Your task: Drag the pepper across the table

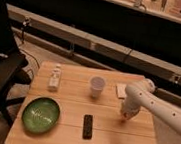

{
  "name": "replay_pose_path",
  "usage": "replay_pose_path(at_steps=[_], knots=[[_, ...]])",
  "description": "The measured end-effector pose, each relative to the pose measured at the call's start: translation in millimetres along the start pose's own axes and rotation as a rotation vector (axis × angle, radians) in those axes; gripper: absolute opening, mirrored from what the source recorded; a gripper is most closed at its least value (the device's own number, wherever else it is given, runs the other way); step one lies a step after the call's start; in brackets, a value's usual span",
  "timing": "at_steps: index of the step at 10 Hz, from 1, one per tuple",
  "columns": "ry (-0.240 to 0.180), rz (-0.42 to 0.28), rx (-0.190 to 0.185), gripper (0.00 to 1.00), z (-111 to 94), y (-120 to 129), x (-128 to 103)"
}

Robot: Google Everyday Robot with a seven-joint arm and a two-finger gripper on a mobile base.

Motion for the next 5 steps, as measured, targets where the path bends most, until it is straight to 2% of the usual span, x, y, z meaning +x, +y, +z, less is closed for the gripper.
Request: replay_pose_path(at_steps=[5], knots=[[0.004, -0.010, -0.002, 0.00, -1.2, -6.0, 4.1]])
